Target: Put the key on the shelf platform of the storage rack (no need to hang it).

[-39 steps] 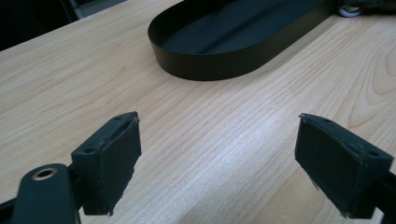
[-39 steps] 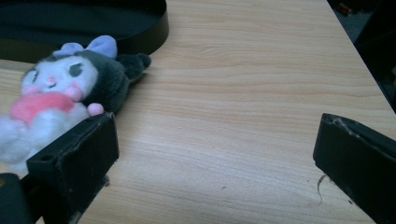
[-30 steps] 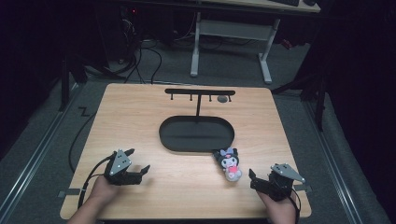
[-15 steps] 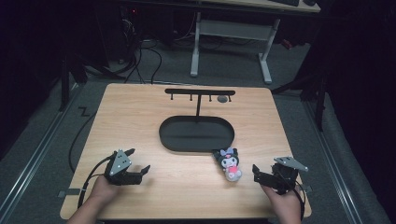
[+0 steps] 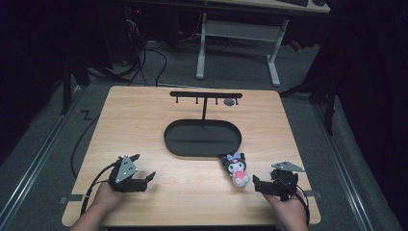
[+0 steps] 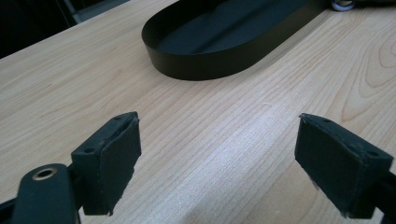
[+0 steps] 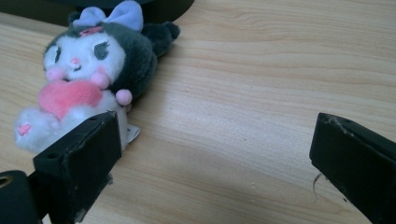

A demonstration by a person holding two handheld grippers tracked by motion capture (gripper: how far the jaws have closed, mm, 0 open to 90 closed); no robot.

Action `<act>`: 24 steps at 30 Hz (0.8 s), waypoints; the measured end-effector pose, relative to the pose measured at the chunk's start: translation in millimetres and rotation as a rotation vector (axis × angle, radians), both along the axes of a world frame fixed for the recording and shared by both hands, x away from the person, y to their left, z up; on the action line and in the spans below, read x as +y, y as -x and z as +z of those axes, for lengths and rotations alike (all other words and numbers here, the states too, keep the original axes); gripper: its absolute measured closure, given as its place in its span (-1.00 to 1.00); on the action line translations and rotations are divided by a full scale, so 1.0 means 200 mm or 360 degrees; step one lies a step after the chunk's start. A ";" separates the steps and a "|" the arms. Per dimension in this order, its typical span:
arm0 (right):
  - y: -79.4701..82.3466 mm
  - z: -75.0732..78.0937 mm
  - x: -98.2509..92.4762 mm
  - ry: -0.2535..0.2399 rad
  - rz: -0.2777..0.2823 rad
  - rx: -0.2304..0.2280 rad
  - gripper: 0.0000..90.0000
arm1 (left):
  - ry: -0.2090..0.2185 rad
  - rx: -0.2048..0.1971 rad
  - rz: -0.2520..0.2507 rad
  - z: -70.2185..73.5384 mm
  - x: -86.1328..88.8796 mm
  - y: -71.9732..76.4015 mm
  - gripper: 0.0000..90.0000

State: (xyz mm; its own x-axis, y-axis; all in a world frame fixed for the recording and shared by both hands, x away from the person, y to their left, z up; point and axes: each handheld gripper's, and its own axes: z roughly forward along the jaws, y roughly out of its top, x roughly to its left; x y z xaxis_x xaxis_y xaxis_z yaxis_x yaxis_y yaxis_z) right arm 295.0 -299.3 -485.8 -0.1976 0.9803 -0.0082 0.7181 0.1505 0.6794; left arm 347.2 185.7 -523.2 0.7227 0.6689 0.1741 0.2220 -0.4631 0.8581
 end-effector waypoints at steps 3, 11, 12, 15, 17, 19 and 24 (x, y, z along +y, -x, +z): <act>0.00 0.00 0.01 0.0018 0.0012 0.0025 -0.95 | 0.0006 0.0004 0.0005 0.00 0.00 0.00 -0.66; -0.01 0.03 0.00 0.0032 0.0023 0.0204 -0.95 | 0.0002 0.0006 -0.0003 0.00 0.00 0.00 -0.66; -0.01 0.04 0.01 0.0050 0.0039 0.0262 -0.95 | 0.0006 0.0007 -0.0002 0.00 0.00 0.00 -0.66; -0.01 0.04 0.02 0.0060 0.0058 0.0330 -0.94 | 0.0008 0.0008 -0.0004 0.00 0.00 0.00 -0.66; -0.01 0.05 0.04 0.0088 0.0078 0.0379 -0.94 | 0.0010 0.0009 -0.0009 0.00 0.00 0.00 -0.66; 0.00 0.06 0.06 0.0141 0.0102 0.0447 -0.94 | 0.0012 0.0014 -0.0010 0.00 0.00 -0.01 -0.66; -0.01 0.07 0.09 0.0154 0.0089 0.0566 -0.94 | 0.0010 0.0017 -0.0014 0.00 0.00 -0.01 -0.66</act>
